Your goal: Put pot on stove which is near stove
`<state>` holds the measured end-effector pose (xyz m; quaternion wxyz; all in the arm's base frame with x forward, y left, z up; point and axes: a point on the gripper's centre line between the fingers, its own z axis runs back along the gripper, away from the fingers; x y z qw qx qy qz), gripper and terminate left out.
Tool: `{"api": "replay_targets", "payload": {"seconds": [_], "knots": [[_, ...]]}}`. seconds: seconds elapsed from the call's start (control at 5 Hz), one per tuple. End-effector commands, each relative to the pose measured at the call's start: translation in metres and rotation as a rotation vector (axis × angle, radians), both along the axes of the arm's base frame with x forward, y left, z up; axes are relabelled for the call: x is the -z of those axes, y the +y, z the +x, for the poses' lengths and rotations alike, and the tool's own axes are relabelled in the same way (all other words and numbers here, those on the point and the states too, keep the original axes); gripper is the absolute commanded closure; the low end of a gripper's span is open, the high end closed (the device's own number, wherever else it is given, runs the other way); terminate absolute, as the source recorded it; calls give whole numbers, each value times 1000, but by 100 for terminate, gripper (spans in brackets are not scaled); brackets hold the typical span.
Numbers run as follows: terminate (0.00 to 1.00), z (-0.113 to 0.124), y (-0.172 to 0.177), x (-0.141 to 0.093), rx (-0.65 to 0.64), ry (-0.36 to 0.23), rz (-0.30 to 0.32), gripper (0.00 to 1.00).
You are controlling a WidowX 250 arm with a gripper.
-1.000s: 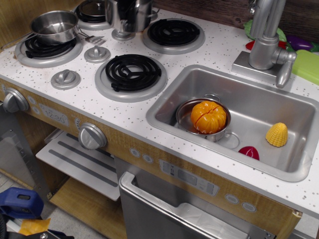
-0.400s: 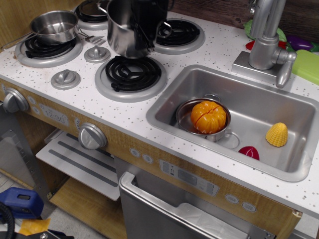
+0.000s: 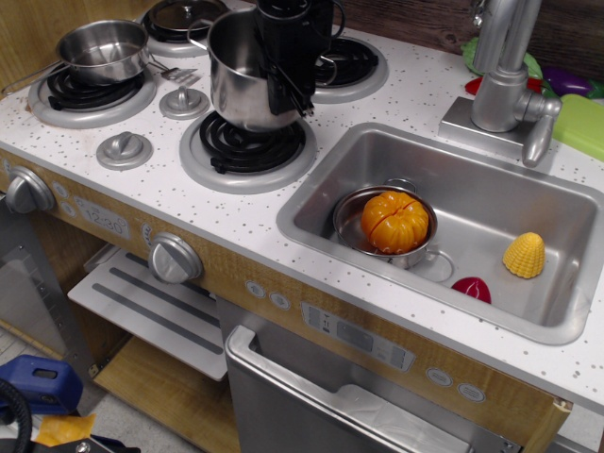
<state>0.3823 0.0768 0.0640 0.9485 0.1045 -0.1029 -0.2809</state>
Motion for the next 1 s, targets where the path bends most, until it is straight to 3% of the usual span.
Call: {"api": "replay_targets", "payload": {"seconds": [0.0,0.2,0.4,0.6,0.8], "knots": [[0,-4,-5,-36,-21,-59,-52,100],[0,-8,-7,-35,-29,-50,-115,100],[0,-7,-5,-32,2,-87,-122,0],[0,-5,-1,-27,16,-103,-120,0],[100,-5,-1,-27,16,-103,-120,0]]}}
